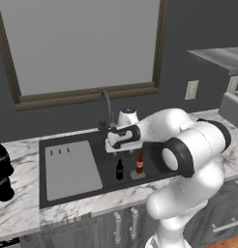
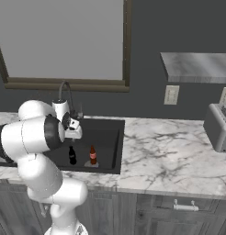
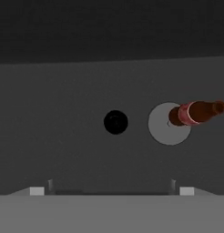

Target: Place the large bottle from the dining counter next to the other large bottle outside the sink, and place the small bottle from the dining counter next to the other small bottle inside the sink.

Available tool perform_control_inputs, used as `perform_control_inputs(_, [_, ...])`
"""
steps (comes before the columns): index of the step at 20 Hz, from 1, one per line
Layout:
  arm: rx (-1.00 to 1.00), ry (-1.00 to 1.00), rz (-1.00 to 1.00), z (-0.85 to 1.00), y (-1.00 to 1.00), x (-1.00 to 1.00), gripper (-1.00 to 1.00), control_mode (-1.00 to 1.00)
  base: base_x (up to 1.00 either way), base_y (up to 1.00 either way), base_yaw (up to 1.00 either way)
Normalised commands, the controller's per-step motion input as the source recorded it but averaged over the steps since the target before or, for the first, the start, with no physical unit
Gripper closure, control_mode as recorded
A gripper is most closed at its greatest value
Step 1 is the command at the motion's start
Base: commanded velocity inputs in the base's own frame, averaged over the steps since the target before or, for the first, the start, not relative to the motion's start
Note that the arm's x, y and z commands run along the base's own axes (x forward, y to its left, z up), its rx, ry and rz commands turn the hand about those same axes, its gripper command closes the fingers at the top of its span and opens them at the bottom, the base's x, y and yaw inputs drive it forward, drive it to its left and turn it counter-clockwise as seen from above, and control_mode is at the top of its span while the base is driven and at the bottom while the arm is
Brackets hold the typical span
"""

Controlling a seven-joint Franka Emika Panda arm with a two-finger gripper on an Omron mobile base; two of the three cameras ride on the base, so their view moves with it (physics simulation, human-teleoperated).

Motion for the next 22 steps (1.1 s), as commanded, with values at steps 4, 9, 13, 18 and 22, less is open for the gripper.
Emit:
perform_control_inputs(4, [0.0,0.0,0.0,0.31,-0.3,-0.52,-1.0,-1.0,0.0,0.0,0.0])
perform_control_inputs(9, [0.0,0.0,0.0,0.2,-0.35,-0.67,-1.0,-1.0,0.0,0.0,0.0])
perform_control_inputs(13, [0.0,0.0,0.0,0.43,-0.14,-0.57,-1.0,-1.0,0.0,0.0,0.0])
perform_control_inputs(18, [0.0,0.0,0.01,0.71,0.0,-0.43,-1.0,-1.0,0.0,0.0,0.0])
perform_control_inputs(22, [0.0,0.0,0.0,0.75,0.0,-0.41,-1.0,-1.0,0.0,0.0,0.0])
